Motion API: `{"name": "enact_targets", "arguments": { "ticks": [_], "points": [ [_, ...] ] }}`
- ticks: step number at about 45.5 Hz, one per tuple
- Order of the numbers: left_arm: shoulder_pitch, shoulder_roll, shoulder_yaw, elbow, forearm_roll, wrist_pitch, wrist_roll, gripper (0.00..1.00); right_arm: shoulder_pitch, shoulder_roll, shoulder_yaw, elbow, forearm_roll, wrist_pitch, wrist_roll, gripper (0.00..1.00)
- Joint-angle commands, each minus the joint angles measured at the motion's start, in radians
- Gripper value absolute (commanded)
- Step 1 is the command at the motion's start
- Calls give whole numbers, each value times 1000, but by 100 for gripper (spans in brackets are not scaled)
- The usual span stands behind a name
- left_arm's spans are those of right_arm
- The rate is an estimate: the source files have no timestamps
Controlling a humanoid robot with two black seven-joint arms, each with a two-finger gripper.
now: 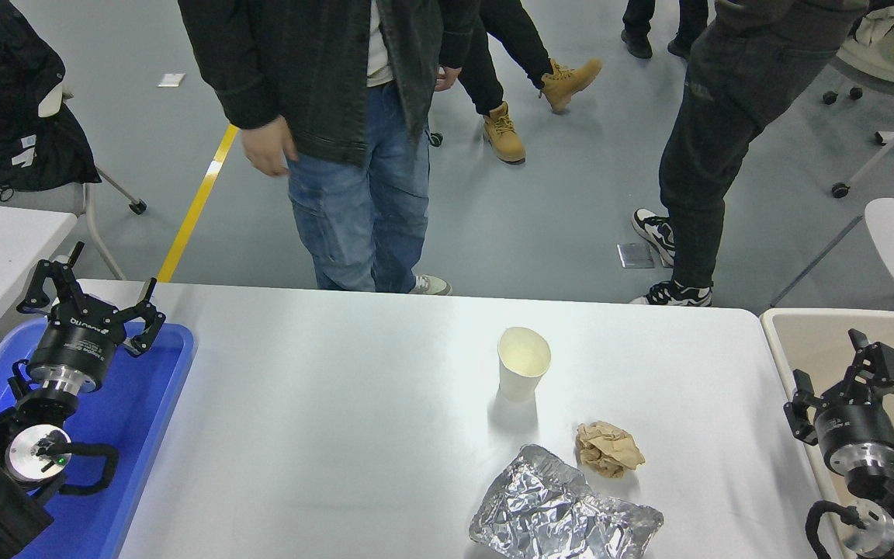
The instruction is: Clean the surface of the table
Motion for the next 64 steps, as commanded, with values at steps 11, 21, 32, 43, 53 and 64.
{"name": "enact_targets", "arguments": {
  "ticks": [11, 21, 32, 43, 53, 64],
  "points": [
    [0, 0, 0, 0, 0, 0, 0, 100, 5, 0, 1, 0, 0, 0, 0, 99],
    [0, 0, 0, 0, 0, 0, 0, 100, 6, 0, 3, 0, 0, 1, 0, 99],
    [0, 0, 0, 0, 0, 0, 0, 100, 11, -8, 3, 0, 0, 1, 0, 99],
    [0, 0, 0, 0, 0, 0, 0, 100, 15, -8, 7, 0, 0, 3, 0, 99],
    [0, 0, 0, 0, 0, 0, 0, 100, 48, -12, 13, 3, 0, 3, 0, 99],
    [0, 0, 0, 0, 0, 0, 0, 100, 109, -70, 0, -3, 0, 3, -14, 99]
  ]
}}
